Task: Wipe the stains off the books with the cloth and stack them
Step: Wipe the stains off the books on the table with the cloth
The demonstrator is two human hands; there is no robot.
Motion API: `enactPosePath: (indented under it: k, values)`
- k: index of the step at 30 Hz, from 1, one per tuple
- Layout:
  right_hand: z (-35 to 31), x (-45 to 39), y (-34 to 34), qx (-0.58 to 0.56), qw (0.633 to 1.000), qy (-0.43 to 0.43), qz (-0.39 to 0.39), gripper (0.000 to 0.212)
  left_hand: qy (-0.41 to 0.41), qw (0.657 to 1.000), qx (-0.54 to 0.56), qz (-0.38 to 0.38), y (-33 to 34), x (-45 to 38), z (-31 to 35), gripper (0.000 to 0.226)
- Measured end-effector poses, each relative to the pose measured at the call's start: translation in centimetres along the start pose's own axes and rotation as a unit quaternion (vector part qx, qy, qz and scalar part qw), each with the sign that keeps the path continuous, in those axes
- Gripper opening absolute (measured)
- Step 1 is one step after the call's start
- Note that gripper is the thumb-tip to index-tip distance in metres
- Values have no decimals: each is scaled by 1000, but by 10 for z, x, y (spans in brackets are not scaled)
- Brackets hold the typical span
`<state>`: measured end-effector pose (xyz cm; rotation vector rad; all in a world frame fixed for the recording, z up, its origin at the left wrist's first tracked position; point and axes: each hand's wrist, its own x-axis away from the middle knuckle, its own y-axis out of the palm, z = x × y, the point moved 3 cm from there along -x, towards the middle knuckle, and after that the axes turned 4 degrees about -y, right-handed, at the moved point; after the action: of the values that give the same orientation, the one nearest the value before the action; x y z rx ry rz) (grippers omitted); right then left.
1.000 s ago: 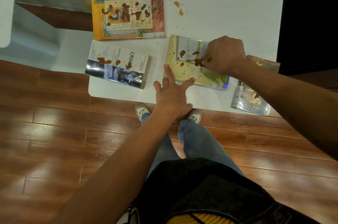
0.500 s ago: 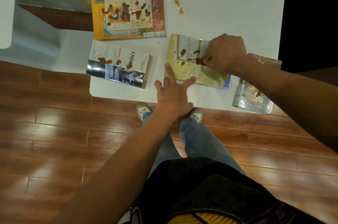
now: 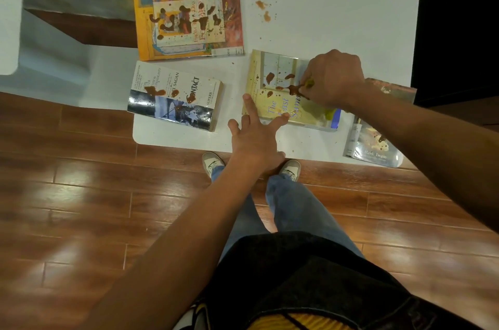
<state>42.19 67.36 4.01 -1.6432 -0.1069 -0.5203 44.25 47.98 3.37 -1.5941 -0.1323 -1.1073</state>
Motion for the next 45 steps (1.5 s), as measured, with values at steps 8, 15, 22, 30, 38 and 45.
enactPosePath:
  k: [8,15,22,30,38,45]
  values:
    - [0,-1,-2,-20,1000,-8,-2,22,-4,1000,-5,2,-2,0,0,83]
    - [-1,3,-2,-31,999,-23,-7,20,-2,1000,-5,1,-2,1,0,83]
    - [2,4,-3,-41,999,-5,2,20,-2,1000,-3,-2,-2,0,0,82]
    - [-3,7,-2,-29,999,-12,8,21,-3,1000,1,3,0,0,0,83]
    - [2,11,-7,-94,995,4,-18,25,-4,1000,2,6,0,-1,0,84]
    - [10,11,-10,-136,989,-20,-53,40,0,1000,1,4,0,0,0,84]
